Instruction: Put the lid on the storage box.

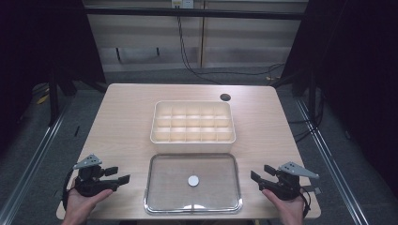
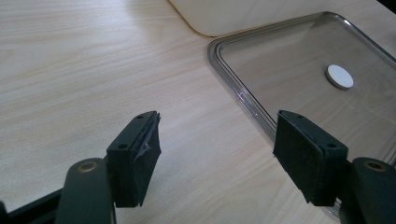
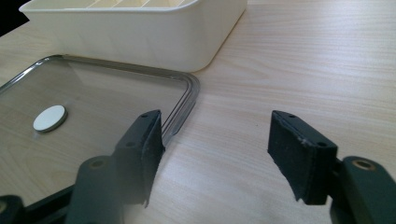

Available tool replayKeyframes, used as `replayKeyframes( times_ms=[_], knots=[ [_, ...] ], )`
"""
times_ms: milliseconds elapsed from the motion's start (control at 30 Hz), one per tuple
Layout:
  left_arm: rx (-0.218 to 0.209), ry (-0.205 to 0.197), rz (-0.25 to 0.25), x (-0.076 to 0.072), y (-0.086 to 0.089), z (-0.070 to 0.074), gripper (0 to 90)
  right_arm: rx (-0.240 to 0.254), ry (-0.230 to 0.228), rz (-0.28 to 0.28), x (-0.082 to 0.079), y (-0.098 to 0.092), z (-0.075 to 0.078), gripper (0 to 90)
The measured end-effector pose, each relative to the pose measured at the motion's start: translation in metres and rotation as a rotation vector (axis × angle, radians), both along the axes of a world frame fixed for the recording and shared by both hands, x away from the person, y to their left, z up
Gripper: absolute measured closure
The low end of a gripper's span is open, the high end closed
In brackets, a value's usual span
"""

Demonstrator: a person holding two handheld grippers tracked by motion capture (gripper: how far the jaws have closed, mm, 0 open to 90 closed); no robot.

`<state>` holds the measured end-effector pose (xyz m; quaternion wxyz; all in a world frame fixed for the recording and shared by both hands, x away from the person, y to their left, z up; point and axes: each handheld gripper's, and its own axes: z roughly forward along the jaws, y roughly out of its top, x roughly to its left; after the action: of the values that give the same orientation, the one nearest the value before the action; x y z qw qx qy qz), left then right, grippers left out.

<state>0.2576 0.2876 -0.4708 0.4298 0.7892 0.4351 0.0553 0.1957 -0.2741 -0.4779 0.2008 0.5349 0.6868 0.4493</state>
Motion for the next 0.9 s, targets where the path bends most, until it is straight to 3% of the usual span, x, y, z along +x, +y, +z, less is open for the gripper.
replayKeyframes(
  times_ms=[100,167,267,367,467,533,700,733,800,900],
  knots=[
    [0.004,-0.003,-0.012,-0.002,-0.001,0.000,32.3,0.018,0.006,-0.007,0.000,0.000,0.001,38.2],
    [-0.001,-0.006,-0.017,-0.004,-0.003,0.001,33.5,0.027,0.015,-0.002,-0.002,0.003,0.005,43.7],
    [-0.007,-0.011,-0.032,-0.004,-0.007,0.003,34.8,0.022,0.041,0.034,-0.003,0.007,0.011,48.2],
    [-0.018,-0.026,-0.035,0.005,-0.017,0.013,34.8,0.033,0.057,0.055,-0.002,0.012,0.014,48.5],
    [-0.006,-0.048,-0.055,0.012,-0.028,0.021,34.6,0.055,0.062,0.094,0.006,0.019,0.017,46.6],
    [-0.015,-0.035,-0.061,0.019,-0.033,0.023,34.3,0.088,0.072,0.112,0.018,0.026,0.022,44.3],
    [-0.005,-0.019,-0.094,0.029,-0.038,0.026,32.7,0.074,0.073,0.136,0.034,0.032,0.038,41.5],
    [0.003,-0.017,-0.097,0.030,-0.040,0.028,34.5,0.067,0.078,0.142,0.040,0.036,0.046,38.9],
    [0.015,-0.024,-0.113,0.033,-0.043,0.029,38.6,0.071,0.079,0.148,0.043,0.037,0.049,38.9],
    [-0.017,-0.035,-0.090,0.034,-0.046,0.026,42.4,0.059,0.089,0.164,0.051,0.041,0.050,40.3]
  ],
)
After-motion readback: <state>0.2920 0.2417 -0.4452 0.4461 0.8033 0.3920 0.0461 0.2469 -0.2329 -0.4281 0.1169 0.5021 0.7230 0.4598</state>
